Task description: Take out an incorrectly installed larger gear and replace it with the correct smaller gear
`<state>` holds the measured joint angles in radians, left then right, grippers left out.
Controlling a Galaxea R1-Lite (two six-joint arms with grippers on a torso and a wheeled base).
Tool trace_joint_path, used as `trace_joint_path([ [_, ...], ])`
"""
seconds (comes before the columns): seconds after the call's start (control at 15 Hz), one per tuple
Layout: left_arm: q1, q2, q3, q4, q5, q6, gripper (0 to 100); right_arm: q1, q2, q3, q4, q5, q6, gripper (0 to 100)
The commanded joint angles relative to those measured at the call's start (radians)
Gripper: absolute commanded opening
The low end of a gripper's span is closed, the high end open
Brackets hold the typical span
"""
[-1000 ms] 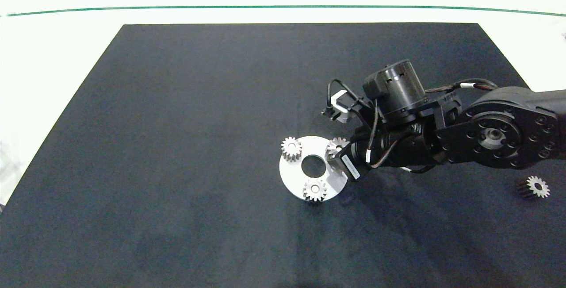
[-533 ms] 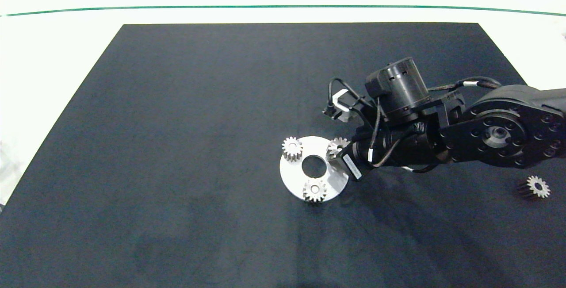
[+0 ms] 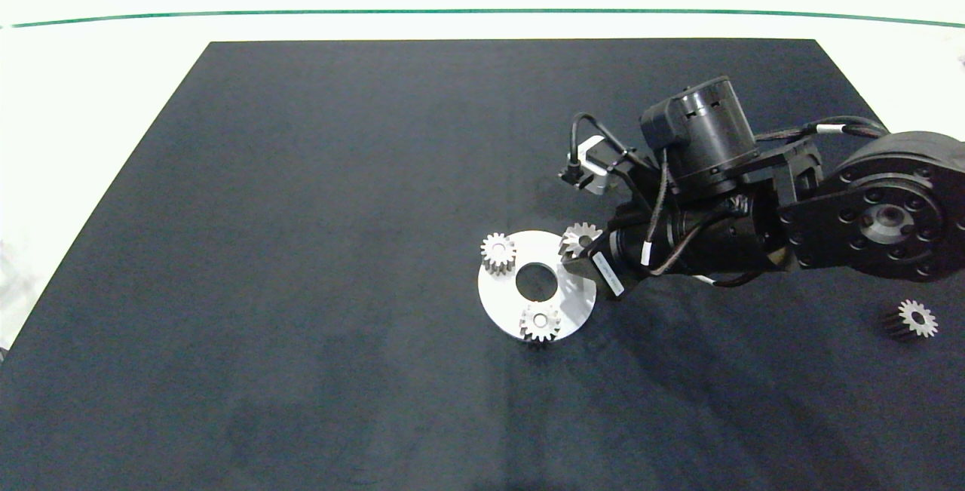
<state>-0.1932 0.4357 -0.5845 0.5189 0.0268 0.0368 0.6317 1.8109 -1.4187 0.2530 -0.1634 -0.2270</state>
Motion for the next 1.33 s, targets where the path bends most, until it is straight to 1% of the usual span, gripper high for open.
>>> trace_joint_path([
  [0.07,0.001,0.001,0.000,0.004,0.001,0.000,100,-0.010,-0.047,0.004,0.003,-0.001,0.000,34],
  [0.27,0.001,0.000,0.000,0.003,0.001,-0.002,100,-0.083,-0.054,0.006,0.003,0.001,0.002,34],
  [0.33,0.001,-0.002,0.000,0.003,0.002,-0.009,100,-0.116,-0.053,0.006,0.003,0.002,0.003,34],
  [0.4,0.001,-0.006,0.000,0.003,0.002,-0.009,100,-0.142,-0.051,0.007,0.003,0.002,0.008,34],
  [0.47,0.001,-0.008,0.000,0.003,0.002,-0.009,100,-0.168,-0.048,0.006,0.003,0.007,0.015,34],
  [0.67,0.001,-0.008,0.000,0.004,0.002,-0.009,100,-0.231,-0.041,0.004,0.002,0.041,0.018,34],
  [0.8,0.001,-0.008,0.000,0.004,0.002,-0.009,100,-0.247,-0.028,0.003,0.002,0.047,0.018,34],
  [1.0,0.001,-0.008,0.006,0.004,0.002,-0.009,100,-0.244,-0.005,0.012,0.002,0.048,0.040,34],
  [1.33,0.001,-0.008,0.020,0.004,0.002,-0.011,100,-0.241,0.015,0.011,-0.003,0.048,0.041,34],
])
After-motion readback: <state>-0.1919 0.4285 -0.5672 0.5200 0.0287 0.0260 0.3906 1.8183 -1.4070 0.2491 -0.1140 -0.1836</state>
